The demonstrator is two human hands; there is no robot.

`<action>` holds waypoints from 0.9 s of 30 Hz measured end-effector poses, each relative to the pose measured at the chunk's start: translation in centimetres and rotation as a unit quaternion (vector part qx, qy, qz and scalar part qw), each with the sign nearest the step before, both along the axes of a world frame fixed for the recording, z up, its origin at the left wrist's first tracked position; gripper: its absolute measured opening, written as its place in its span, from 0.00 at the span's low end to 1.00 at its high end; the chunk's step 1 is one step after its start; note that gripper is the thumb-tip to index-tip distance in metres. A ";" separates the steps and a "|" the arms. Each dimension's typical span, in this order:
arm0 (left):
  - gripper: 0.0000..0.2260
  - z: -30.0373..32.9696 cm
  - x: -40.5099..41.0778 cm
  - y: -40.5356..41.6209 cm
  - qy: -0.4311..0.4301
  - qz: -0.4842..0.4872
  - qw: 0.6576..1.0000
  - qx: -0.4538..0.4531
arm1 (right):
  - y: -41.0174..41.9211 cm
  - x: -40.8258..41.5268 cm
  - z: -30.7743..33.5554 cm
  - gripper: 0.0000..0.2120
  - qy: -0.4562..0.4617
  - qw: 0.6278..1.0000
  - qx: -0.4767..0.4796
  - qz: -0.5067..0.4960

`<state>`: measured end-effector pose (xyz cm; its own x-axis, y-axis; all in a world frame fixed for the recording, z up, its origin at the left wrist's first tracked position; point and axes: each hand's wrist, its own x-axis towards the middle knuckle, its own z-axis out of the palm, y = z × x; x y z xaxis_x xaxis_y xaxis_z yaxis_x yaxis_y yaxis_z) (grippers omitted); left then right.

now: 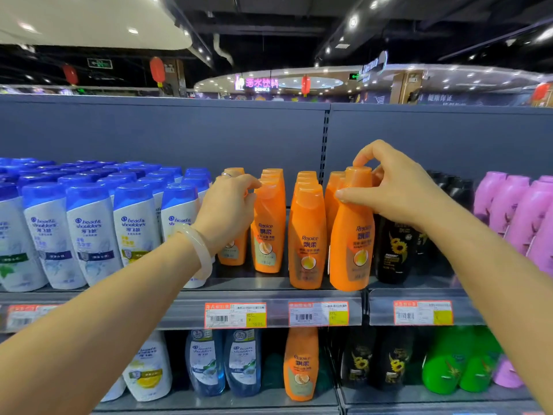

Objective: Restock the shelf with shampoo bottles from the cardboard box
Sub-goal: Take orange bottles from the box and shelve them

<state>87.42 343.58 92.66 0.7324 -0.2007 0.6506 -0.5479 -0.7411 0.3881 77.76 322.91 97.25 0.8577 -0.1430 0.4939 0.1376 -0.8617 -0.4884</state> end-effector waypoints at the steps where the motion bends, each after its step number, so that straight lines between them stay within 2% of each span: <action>1: 0.13 0.1 -0.2 -0.2 -0.005 -0.006 1.000 0.002 | 0.3 -0.2 0.1 0.20 0.001 1.000 -0.001 0.011; 10: 0.13 1.4 -0.5 0.6 -0.004 -0.017 1.000 -0.021 | 4.9 -0.1 1.0 0.20 0.002 0.995 0.025 0.099; 15: 0.13 1.9 -0.3 2.1 0.007 -0.030 0.992 -0.120 | 8.2 1.8 0.1 0.20 -0.020 0.996 -0.009 0.092; 18: 0.14 2.6 -0.7 2.7 0.011 -0.023 0.989 -0.146 | 10.2 3.4 -0.7 0.21 -0.015 0.996 -0.027 0.085; 27: 0.17 3.2 -0.9 4.1 0.002 0.014 0.996 -0.085 | 13.4 7.2 -1.8 0.26 0.047 0.997 -0.042 0.048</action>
